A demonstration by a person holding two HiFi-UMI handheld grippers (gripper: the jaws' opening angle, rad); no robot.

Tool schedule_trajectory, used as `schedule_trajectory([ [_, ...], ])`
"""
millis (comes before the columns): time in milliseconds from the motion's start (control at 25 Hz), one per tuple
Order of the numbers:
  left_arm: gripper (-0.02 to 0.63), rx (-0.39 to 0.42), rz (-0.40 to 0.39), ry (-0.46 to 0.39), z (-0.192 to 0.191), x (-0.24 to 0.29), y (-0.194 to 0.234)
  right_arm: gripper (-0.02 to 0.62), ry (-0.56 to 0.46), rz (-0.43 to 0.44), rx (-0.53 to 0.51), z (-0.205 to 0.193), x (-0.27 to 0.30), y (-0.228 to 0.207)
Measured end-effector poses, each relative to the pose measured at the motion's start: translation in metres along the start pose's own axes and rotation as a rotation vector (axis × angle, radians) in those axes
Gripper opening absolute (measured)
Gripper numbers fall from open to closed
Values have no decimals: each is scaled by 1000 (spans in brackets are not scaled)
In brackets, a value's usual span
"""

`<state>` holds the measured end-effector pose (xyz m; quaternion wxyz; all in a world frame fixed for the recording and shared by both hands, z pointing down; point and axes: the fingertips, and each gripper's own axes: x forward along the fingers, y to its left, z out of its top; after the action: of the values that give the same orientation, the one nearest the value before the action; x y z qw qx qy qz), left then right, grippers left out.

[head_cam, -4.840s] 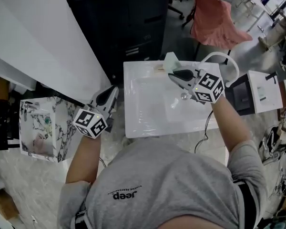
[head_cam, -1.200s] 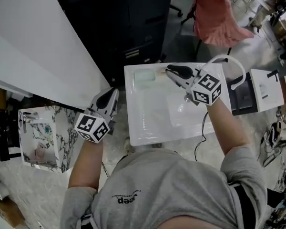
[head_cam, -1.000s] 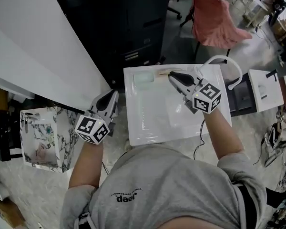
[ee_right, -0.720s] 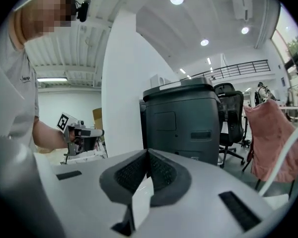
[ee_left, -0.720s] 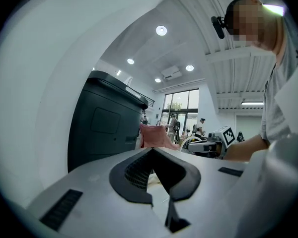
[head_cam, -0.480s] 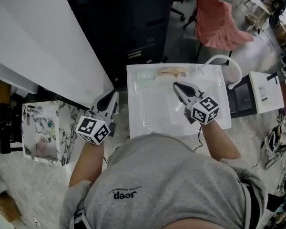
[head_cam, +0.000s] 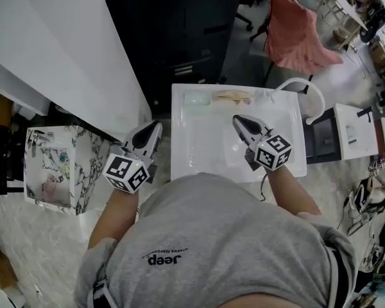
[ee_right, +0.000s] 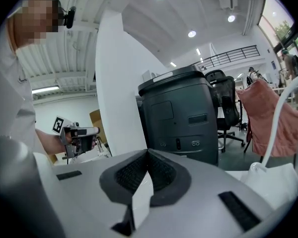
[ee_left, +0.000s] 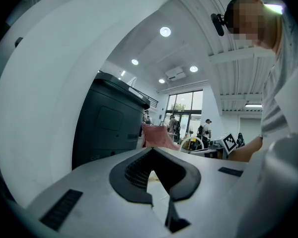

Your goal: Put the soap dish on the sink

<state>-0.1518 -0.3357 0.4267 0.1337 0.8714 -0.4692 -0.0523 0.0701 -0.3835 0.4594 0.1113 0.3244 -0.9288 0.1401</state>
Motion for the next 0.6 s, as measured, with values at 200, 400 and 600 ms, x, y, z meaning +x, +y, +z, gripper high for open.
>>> schedule_trajectory([
  [200, 14, 2, 7, 5, -1, -1, 2, 57, 2, 19, -1, 2, 4, 2],
  [400, 14, 3, 12, -1, 1, -5, 2, 57, -5, 29, 25, 4, 3, 3],
  [600, 14, 3, 13, 1, 0, -4, 3, 57, -2, 34, 0, 6, 3, 3],
])
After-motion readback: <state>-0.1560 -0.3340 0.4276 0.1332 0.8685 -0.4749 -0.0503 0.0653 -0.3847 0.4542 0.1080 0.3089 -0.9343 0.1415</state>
